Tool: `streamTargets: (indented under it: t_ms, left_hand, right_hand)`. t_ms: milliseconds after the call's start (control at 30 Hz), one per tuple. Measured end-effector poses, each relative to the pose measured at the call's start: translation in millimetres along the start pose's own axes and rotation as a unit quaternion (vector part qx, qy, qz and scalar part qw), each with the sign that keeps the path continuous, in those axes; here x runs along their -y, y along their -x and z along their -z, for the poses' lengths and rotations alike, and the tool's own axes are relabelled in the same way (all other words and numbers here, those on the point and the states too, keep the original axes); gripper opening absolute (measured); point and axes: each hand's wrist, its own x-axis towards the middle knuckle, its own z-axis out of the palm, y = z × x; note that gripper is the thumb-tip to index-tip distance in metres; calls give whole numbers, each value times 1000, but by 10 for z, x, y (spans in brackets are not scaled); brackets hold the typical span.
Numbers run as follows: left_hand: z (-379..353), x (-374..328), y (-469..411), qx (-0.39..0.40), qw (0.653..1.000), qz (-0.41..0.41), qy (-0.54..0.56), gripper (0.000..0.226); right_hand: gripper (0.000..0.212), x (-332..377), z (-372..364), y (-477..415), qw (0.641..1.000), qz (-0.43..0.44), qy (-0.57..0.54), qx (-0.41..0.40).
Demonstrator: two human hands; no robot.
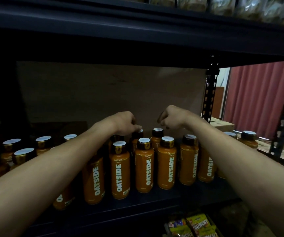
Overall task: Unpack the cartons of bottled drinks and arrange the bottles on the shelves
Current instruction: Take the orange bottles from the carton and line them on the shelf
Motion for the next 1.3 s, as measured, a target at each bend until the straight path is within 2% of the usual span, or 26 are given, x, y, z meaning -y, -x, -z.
streamTargets:
  t_ms: [100,267,400,533,700,800,1000,1100,1300]
  left_hand:
    - [-56,-15,-3,3,999,-5,-50,55]
    - [-3,-4,53,38,997,-57,-45,37]
    - [91,40,84,78,993,-81,-30,39]
    - [94,88,65,69,995,-75,0,47]
    - [74,119,56,61,996,-62,9,49]
    - [35,118,52,52,996,-71,4,37]
    - [8,109,42,27,996,-79,-22,28]
    - [2,118,42,26,996,-79,-28,29]
    - [-12,139,27,17,996,-84,-34,26]
  right_hand:
    - [37,4,1,-22,1000,-1,-2,-11]
    - [43,31,-59,13,998,20,13,49]
    - [38,21,-64,55,997,34,11,63]
    - [33,3,-70,62,997,39,13,59]
    - [13,-49,-74,57,998,38,15,37]
    - [14,-61,-82,49,999,30,-1,23]
    - [32,-110,-99,17,1000,13,-23,-10]
    - [25,-165,-62,16,998,17,-34,-41]
    - [15,-152,-94,30,999,28,-18,22]
